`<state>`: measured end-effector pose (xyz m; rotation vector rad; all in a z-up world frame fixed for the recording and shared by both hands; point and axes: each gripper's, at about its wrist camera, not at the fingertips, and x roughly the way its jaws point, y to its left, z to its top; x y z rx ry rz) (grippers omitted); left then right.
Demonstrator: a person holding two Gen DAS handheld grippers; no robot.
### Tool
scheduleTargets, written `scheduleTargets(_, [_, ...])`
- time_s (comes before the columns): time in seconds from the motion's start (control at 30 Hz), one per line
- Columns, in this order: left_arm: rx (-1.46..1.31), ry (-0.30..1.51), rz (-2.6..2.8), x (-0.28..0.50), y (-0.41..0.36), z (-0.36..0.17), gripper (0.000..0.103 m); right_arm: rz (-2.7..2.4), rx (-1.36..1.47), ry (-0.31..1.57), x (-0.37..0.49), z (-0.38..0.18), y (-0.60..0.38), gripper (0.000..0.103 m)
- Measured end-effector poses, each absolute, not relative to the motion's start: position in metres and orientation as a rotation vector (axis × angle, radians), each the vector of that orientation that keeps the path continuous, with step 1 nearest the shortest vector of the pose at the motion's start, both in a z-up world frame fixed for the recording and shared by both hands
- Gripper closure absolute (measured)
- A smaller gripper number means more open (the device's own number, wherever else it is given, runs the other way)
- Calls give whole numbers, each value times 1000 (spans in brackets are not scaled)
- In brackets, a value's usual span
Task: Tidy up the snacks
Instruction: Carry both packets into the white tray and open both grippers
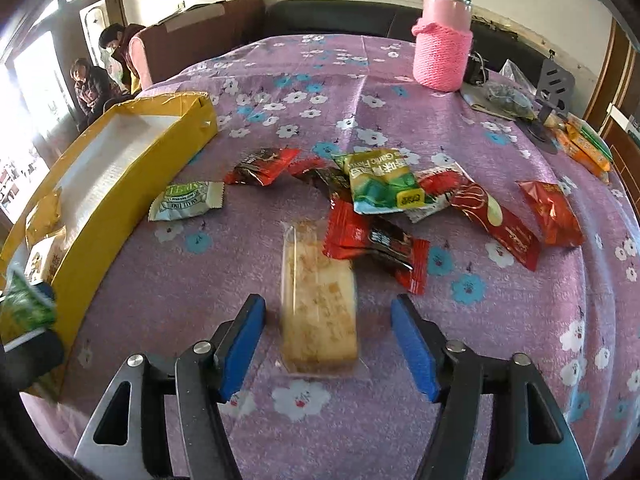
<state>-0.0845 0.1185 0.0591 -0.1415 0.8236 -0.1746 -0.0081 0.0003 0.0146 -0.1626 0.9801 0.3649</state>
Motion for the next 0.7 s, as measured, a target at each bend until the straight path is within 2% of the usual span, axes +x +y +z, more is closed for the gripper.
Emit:
scheduleTargets(0.07, [-159,811,-165,-90,128,62,67,363,-154,979,-12,17,-1,68])
scheduleTargets(0.4, [-239,762,-123,-112,172,73,67,401,-13,992,-39,29,-14,68])
scheduleTargets(0.7, [-327,732,1,-113,240,81,67,546,6,896,-64,91,22,69])
